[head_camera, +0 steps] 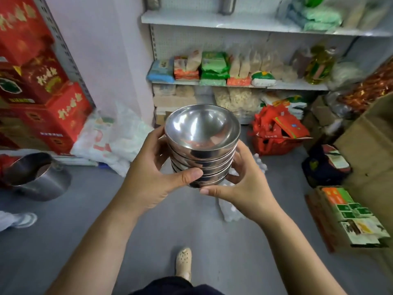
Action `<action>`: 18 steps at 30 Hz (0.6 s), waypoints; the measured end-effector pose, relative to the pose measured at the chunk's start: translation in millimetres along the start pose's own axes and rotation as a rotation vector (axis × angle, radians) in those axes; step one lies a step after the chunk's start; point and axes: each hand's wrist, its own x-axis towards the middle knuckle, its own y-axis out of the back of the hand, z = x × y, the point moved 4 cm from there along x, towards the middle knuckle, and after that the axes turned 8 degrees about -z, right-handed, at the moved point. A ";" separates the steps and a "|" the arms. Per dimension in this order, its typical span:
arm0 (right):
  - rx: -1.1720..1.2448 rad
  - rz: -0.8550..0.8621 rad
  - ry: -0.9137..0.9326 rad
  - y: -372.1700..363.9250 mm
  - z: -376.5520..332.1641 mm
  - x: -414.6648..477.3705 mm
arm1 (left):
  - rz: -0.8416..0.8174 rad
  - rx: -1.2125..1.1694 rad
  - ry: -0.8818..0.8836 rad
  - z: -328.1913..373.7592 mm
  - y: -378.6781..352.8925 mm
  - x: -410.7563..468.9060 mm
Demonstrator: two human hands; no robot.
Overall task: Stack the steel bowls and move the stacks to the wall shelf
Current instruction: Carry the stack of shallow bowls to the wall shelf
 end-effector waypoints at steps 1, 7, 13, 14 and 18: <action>-0.002 0.016 -0.003 4.2 1.9 18.7 | -0.022 0.001 -0.004 -2.2 4.8 22.4; 0.019 0.086 -0.021 23.8 20.5 119.3 | -0.119 0.020 0.005 -21.4 30.1 142.1; 0.028 0.118 -0.065 46.3 48.5 207.2 | -0.137 0.035 0.042 -54.1 46.7 240.8; 0.022 0.118 -0.067 49.6 54.5 223.9 | -0.132 0.033 0.047 -60.4 49.8 256.4; -0.002 0.092 -0.069 65.2 81.2 302.5 | -0.098 0.020 0.055 -87.1 65.5 325.5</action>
